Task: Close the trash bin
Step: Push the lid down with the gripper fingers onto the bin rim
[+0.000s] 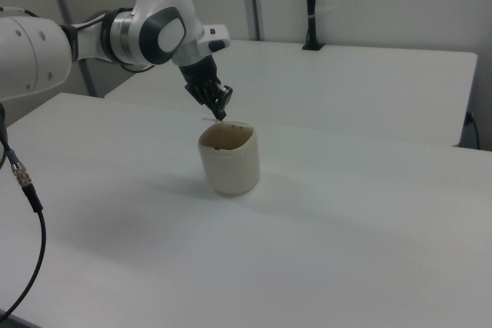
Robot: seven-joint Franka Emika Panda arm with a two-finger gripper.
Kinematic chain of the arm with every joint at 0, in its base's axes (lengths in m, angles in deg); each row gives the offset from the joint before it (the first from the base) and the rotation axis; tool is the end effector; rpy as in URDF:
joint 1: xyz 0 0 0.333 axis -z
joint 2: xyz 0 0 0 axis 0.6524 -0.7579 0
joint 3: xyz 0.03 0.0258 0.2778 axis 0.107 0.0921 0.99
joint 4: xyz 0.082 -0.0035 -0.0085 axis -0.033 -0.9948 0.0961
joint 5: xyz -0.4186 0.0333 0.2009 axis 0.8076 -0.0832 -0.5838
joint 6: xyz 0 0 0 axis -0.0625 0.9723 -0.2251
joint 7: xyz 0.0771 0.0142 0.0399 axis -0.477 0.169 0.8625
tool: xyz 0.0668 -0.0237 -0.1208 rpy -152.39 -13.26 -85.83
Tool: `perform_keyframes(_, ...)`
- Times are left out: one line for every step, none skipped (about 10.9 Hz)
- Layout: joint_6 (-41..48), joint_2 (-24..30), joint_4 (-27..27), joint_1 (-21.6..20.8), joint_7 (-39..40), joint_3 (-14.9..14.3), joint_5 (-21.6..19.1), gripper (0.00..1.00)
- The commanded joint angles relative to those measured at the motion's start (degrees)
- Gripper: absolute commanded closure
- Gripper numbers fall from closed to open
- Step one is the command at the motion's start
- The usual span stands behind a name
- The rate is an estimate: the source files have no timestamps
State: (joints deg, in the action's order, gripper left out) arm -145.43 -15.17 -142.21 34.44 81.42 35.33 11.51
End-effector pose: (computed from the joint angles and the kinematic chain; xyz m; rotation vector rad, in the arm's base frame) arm 0.7703 -0.0084 0.4048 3.0382 -0.1986 0.4001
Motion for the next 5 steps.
perform_keyframes(2.0,0.7,-3.2,-0.6,1.1,-0.2,-0.3,0.91)
perform_keyframes(2.1,0.8,-4.0,-1.0,1.1,-0.2,-0.3,0.91)
perform_keyframes(2.1,0.7,-4.2,-1.2,1.0,-0.2,-0.3,0.91)
perform_keyframes(1.7,0.4,-4.6,-1.3,1.0,-0.2,-0.3,0.91)
perform_keyframes(1.6,-0.7,-4.7,-1.3,0.9,-0.2,-0.3,0.91)
